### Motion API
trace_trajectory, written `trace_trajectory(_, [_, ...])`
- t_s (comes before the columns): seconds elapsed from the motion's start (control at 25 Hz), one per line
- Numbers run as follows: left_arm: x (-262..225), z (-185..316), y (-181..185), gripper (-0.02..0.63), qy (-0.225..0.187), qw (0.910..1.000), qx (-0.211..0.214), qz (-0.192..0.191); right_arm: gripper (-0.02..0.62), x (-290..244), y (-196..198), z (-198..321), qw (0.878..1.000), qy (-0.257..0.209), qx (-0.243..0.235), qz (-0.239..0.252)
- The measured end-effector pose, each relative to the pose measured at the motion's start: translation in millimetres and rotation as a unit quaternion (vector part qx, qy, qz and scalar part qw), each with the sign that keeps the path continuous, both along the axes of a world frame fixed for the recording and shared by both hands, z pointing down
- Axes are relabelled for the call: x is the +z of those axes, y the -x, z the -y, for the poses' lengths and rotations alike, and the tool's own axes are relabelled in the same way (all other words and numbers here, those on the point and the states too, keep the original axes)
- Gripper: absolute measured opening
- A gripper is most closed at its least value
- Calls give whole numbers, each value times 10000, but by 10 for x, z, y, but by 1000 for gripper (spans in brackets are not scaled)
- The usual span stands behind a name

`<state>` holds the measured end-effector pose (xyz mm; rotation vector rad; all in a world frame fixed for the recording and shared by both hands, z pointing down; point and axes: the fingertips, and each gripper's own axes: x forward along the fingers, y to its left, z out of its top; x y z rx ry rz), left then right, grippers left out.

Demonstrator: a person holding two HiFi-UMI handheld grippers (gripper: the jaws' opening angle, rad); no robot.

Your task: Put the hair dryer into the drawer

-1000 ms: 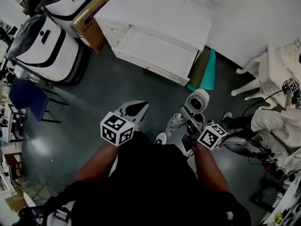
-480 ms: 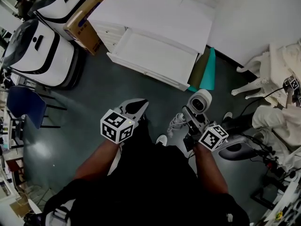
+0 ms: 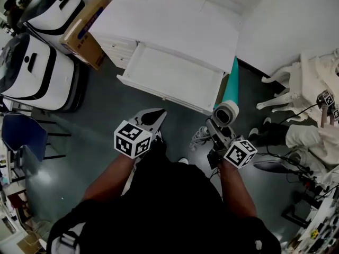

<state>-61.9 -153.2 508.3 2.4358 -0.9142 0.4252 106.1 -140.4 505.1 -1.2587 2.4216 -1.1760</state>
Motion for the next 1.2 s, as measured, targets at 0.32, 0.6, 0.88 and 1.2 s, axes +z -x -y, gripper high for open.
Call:
trace_trajectory(0.32, [50, 665, 284, 11, 35, 9988, 485, 14, 212, 23, 267, 621, 9985, 34, 466, -288])
trace_trajectory(0.6, [289, 892, 362, 11, 345, 9929, 1108, 264, 212, 41, 311, 954, 9949, -1, 819, -591])
trace_trajectory(0.88, [342, 1076, 490, 11, 402, 9931, 1068, 269, 212, 115, 324, 1232, 9872, -9, 636, -1459])
trace_trajectory(1.2, [372, 1239, 516, 11, 363, 9964, 697, 316, 212, 698, 298, 1688, 9527, 125, -285, -3024])
